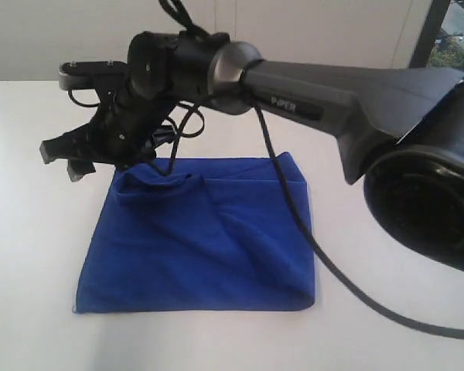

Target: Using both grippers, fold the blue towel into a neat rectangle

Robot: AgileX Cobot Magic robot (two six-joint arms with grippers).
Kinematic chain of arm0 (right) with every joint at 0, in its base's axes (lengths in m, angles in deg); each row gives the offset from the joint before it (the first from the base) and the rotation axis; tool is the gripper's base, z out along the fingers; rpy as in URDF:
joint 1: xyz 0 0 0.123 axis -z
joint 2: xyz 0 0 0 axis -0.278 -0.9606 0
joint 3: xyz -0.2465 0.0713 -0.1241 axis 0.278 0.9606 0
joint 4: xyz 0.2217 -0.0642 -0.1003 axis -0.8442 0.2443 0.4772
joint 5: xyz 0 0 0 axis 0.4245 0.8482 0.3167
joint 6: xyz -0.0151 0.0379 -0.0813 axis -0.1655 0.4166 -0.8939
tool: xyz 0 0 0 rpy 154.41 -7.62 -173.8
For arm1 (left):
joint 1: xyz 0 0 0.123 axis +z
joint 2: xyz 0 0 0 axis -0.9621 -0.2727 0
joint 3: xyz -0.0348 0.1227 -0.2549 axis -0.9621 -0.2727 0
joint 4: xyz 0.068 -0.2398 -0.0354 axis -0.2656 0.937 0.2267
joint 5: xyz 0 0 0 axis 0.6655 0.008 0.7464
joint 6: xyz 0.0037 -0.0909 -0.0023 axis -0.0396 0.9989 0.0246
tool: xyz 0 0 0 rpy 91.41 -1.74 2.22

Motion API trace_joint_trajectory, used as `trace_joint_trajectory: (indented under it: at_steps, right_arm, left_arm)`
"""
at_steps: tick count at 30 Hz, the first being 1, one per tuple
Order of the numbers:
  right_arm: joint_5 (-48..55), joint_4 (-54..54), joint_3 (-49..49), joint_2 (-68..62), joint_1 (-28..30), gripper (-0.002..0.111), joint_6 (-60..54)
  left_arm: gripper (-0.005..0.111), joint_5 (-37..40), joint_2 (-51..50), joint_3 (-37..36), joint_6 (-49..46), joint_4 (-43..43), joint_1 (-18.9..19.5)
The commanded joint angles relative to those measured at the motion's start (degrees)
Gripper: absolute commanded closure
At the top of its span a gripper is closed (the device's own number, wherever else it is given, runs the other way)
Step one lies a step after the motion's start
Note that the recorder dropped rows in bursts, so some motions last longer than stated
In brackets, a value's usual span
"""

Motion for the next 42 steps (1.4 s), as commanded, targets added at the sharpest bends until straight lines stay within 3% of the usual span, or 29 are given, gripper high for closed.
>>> trace_joint_trajectory:
  at_steps: [1,4,7,10,26,34,42]
  right_arm:
    - [11.77,5.35,-0.72,3.43,3.97,0.056,-0.90]
    - [16.85,8.65,-0.72,4.02,8.03,0.072,-1.84]
    - [18.59,12.55,-0.72,3.80,12.26,0.096,-1.98]
    - [18.08,14.78,-0.72,3.45,14.45,0.108,-3.46]
    - [14.94,16.96,-0.59,-7.80,24.47,0.108,-7.76]
    - [25.82,22.59,-0.53,-10.25,30.10,0.108,7.65]
    - [25.82,28.75,9.19,-6.12,31.82,0.108,9.16]
  left_arm:
    - [0.107,0.18,0.48,-0.49,0.28,0.16,-0.40]
    - [0.107,0.18,0.48,-0.49,0.28,0.16,-0.40]
    - [0.107,0.18,0.48,-0.49,0.28,0.16,-0.40]
    - [0.107,0.18,0.48,-0.49,0.28,0.16,-0.40]
    - [0.107,0.18,0.48,-0.49,0.28,0.16,-0.40]
    - [0.107,0.18,0.48,-0.49,0.28,0.16,-0.40]
    - [0.107,0.18,0.48,-0.49,0.28,0.16,-0.40]
